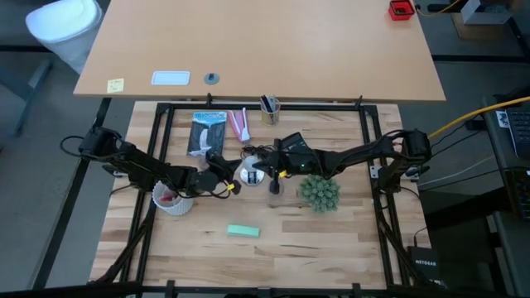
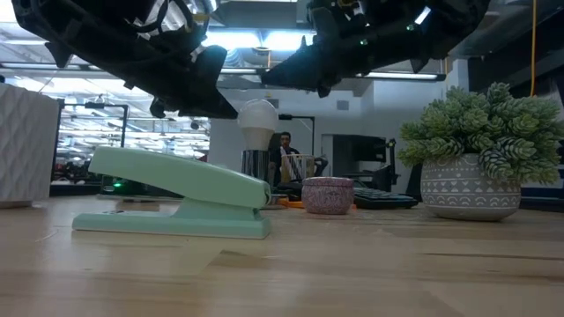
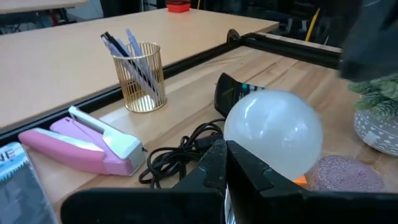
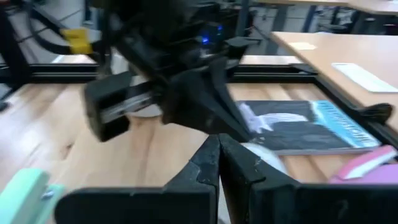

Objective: Screw lightbulb
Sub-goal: Insert the lightbulb on the lamp

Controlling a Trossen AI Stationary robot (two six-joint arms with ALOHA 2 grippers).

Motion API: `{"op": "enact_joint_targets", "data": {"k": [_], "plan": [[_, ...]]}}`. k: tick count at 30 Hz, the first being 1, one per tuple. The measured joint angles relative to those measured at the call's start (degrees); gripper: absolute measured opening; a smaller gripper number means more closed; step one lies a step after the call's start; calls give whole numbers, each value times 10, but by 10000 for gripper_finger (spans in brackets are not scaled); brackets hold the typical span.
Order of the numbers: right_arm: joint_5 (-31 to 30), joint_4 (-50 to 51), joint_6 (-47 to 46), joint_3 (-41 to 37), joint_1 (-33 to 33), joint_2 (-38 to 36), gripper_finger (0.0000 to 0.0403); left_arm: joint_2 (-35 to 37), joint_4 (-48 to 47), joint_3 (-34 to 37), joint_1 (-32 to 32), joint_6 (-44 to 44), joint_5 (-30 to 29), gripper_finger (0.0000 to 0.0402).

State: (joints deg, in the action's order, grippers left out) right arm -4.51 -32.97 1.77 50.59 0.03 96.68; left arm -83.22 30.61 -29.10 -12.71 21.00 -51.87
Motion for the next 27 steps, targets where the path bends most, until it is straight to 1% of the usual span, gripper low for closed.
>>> {"op": "enact_joint_targets", "data": {"k": [7,11,13,14,16,18,20,22,27], "plan": [[-11,17,9,0,0,-23,12,43,1,0,-8,-33,-11,0],[-49,39,35,0,0,-44,12,59,0,0,-22,-47,-10,0],[-82,50,45,0,-2,-51,12,62,1,0,-32,-50,4,0],[-95,55,47,0,-4,-53,12,62,1,0,-35,-51,20,0],[-104,62,47,0,-12,-54,12,62,-1,0,-40,-51,60,0],[-100,74,44,0,-22,-54,12,62,0,0,-42,-50,102,0],[-96,85,32,0,-33,-51,12,62,0,0,-42,-50,124,0],[-90,96,16,0,-43,-49,12,62,1,0,-41,-49,125,0],[-49,106,8,0,-55,-46,12,52,2,0,-34,-36,128,0]]}}
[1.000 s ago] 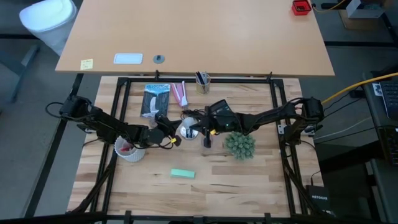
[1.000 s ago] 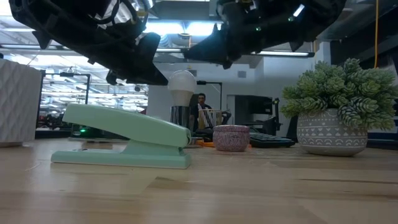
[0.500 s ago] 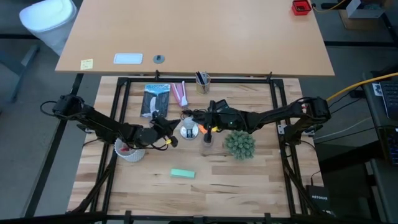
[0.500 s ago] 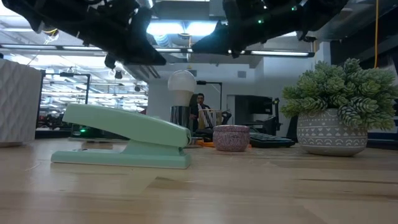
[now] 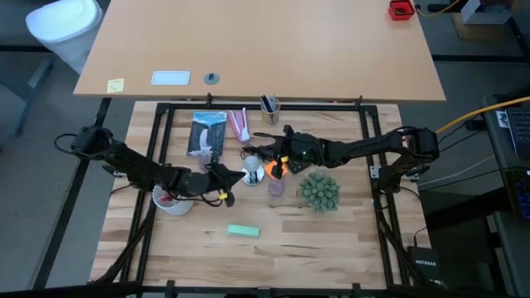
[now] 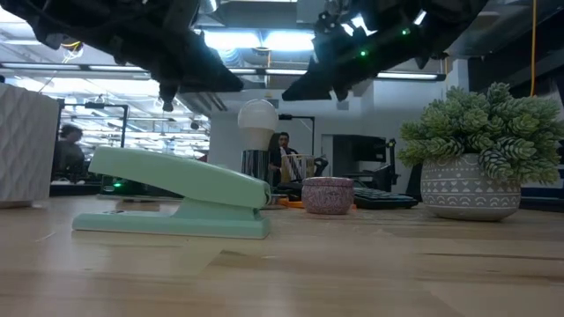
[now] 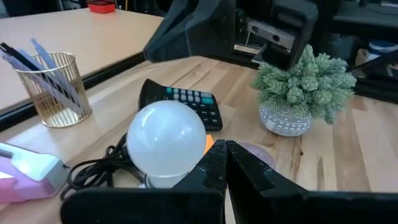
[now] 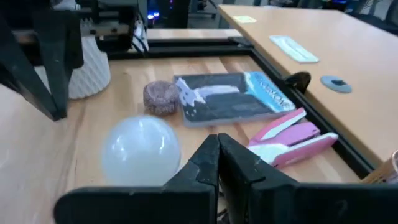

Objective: Screw lightbulb
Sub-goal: Insert the lightbulb on the lamp

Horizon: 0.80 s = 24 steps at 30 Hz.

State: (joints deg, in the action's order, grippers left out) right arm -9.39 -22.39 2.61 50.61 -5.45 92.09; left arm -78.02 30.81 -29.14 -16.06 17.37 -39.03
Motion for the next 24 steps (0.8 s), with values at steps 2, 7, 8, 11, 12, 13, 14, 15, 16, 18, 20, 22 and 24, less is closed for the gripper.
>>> {"op": "enact_joint_targets", "data": {"k": [2,7,8,11,12,13,14,15,16,18,20,22,24], "plan": [[4,-2,1,0,1,4,12,-8,-2,0,4,7,10,0],[26,-9,6,1,2,21,12,-31,11,0,15,11,29,0],[33,-5,6,0,2,24,12,-34,16,0,16,10,29,0],[41,-15,6,0,2,40,12,-39,19,0,20,9,29,0],[43,-18,6,0,2,45,12,-39,18,0,21,9,29,0],[46,-17,6,0,2,48,12,-40,18,0,23,8,29,0],[49,-16,6,0,2,51,12,-40,16,0,25,9,28,0],[52,-19,4,0,2,54,12,-40,16,0,27,8,26,0],[58,-20,4,0,2,55,12,-40,14,0,29,7,22,0],[66,-19,2,0,2,56,12,-39,9,0,33,4,14,0],[76,-19,2,0,2,56,12,-39,-4,0,37,7,12,0],[82,-19,2,0,2,56,12,-39,-14,0,38,12,10,0],[92,-19,2,0,1,56,12,-39,-22,0,37,17,-2,0]]}}
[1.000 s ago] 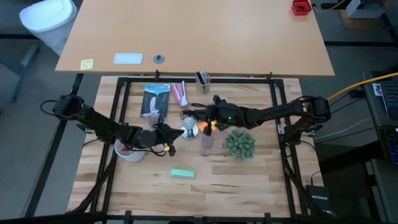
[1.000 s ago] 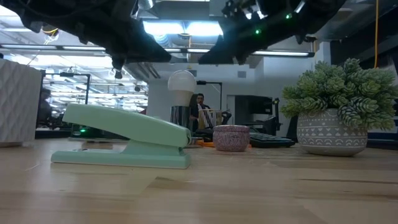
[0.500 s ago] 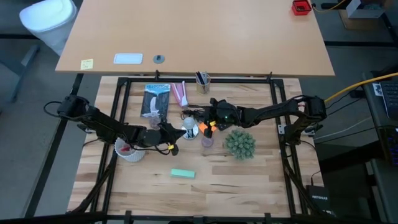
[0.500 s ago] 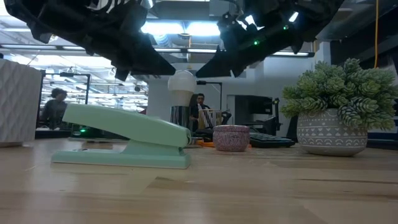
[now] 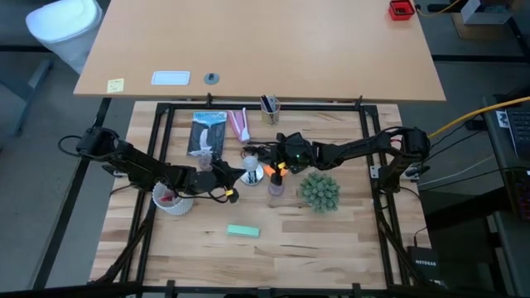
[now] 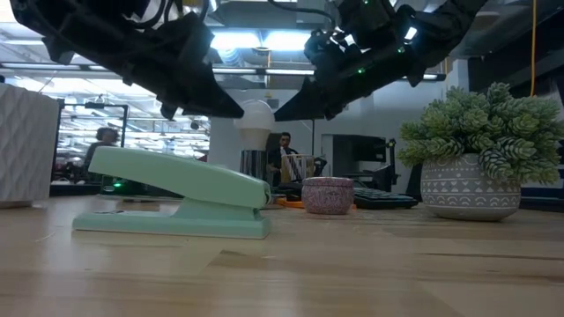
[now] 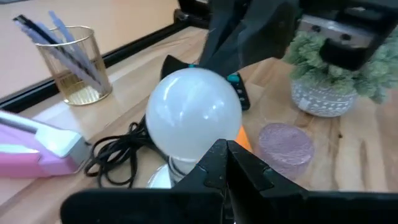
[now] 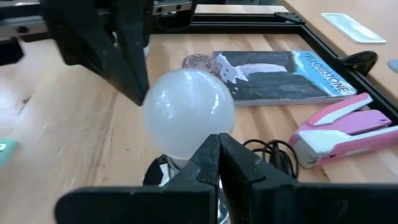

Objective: Screw lightbulb
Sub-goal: Insert the lightbulb on the lamp

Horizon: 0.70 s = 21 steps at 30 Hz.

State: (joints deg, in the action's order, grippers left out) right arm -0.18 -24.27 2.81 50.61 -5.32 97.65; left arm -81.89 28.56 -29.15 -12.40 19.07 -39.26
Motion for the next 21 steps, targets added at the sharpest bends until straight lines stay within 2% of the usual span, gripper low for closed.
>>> {"op": "enact_joint_targets", "data": {"k": [12,21], "plan": [[28,-1,0,0,34,0,12,0,-16,1,2,28,-75,0],[22,-42,5,0,63,0,12,0,-5,1,6,4,-78,0]]}}
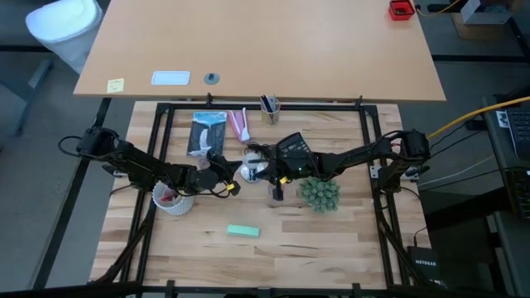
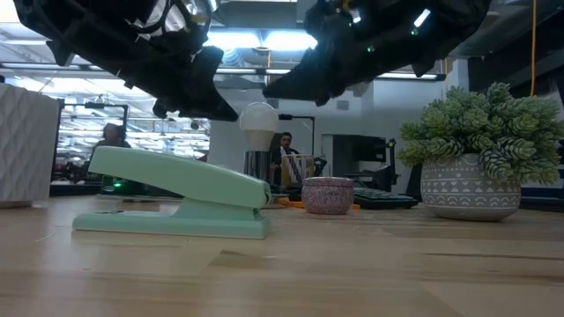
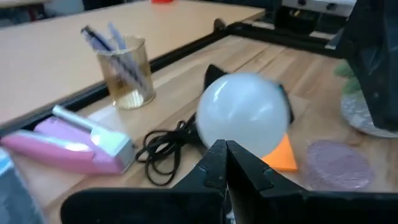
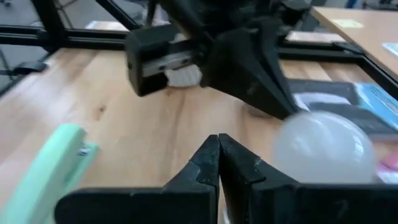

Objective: Screw lightbulb
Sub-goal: Insert the lightbulb on the lamp

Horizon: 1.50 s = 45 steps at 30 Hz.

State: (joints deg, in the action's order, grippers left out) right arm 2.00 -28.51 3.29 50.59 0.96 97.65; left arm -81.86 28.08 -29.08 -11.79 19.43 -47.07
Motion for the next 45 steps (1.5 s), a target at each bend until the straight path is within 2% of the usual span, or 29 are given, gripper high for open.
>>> {"op": "enact_joint_targets", "data": {"k": [5,10,16,21,25,41,45], "plan": [[-18,-10,2,0,-2,-3,12,13,30,0,-12,-33,0,0],[-79,-1,37,0,-2,-28,12,29,57,0,-31,-53,0,0],[-150,-5,94,1,-10,-46,12,31,55,-1,-48,-33,13,0],[-139,5,88,1,-44,-28,12,22,57,-1,-46,-12,35,0],[-101,5,71,0,-63,-5,12,-3,60,0,-42,1,36,0],[-53,2,37,0,-63,7,12,-23,54,0,-9,1,37,0],[-43,6,11,1,-63,7,12,-23,51,0,-9,5,19,0]]}}
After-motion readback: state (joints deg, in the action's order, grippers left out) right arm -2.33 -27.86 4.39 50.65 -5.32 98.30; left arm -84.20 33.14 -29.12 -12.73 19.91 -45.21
